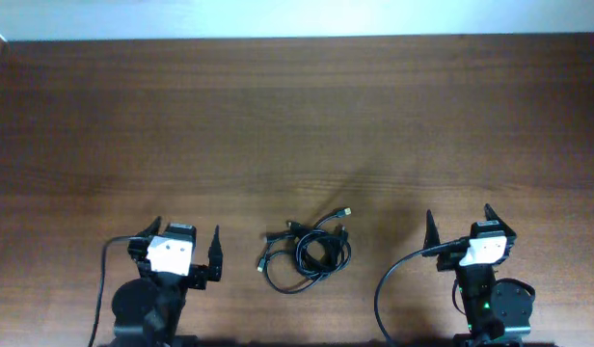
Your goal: Untangle cables
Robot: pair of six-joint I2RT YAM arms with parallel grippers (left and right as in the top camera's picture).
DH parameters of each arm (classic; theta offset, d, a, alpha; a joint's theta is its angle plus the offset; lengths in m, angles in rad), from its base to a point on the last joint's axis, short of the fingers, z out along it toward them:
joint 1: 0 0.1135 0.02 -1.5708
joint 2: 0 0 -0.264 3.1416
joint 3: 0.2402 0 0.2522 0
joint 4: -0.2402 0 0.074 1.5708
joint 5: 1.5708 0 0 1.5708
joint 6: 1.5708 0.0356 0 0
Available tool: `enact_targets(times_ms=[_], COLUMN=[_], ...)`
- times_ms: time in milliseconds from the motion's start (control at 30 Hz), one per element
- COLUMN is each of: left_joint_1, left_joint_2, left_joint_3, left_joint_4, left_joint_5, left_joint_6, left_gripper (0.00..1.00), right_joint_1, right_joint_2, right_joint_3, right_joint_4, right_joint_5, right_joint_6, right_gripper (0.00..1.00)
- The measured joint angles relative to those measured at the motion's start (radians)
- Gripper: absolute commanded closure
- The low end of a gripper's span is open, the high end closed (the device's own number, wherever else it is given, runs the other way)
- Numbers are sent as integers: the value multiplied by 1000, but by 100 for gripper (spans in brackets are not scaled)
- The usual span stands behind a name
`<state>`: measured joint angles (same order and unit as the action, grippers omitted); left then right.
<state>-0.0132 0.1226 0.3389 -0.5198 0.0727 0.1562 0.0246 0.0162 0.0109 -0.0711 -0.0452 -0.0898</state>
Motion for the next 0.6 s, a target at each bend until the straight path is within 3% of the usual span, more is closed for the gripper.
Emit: enact_targets(times_ms=[67, 333, 600], left_joint_1=[0, -10, -274], left_joint_2=[79, 616, 980], left_joint_3=[72, 470, 553], left_joint_4=[-3, -309, -362], left_joint_5=[37, 134, 137], left_joint_6=[0, 0, 2], left_gripper=[1, 1, 1], right_joint_1=[0, 0, 0], right_joint_2=[0, 0, 0], right_joint_3=[0, 0, 0], right_joint_4=[0, 0, 0], right_joint_5=[-1, -1, -1], right_joint_6=[-1, -1, 0], right_gripper=[1, 1, 1])
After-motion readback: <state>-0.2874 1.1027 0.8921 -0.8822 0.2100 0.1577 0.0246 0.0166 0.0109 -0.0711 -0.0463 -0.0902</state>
